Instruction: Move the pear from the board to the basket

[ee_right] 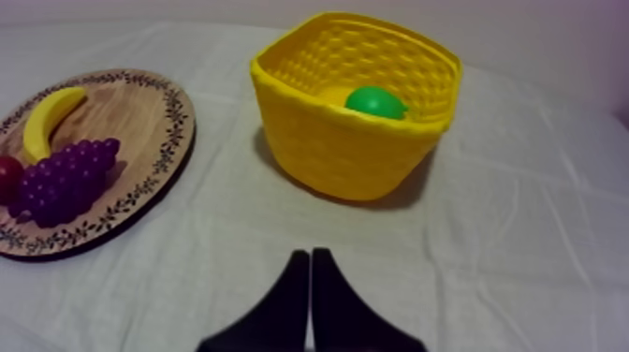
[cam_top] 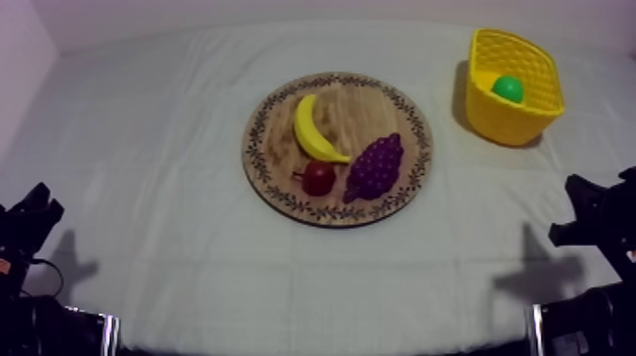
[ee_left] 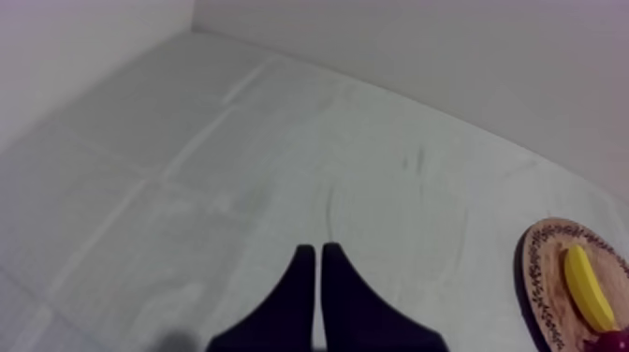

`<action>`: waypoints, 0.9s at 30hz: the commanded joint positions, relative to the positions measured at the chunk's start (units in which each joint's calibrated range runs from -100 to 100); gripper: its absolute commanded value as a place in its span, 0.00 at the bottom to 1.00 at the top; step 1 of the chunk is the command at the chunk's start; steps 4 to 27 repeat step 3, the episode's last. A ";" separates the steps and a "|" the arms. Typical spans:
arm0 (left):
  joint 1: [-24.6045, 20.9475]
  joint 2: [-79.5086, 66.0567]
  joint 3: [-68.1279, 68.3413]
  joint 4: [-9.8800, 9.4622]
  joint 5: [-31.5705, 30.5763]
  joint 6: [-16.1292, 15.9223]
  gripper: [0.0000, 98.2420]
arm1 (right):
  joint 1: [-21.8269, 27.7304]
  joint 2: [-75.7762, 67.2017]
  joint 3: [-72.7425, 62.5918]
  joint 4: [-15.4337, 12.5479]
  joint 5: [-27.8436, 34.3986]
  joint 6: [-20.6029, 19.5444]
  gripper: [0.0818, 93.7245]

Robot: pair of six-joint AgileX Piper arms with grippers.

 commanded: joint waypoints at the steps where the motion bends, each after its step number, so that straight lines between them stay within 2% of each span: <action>1: -0.03 -0.04 0.00 0.00 0.02 0.00 0.00 | -0.01 -0.05 0.02 -0.02 -0.06 0.15 0.01; 27: -0.03 -0.04 0.00 0.00 0.02 0.00 0.00 | -0.01 -0.05 0.02 -0.02 -0.06 0.24 0.01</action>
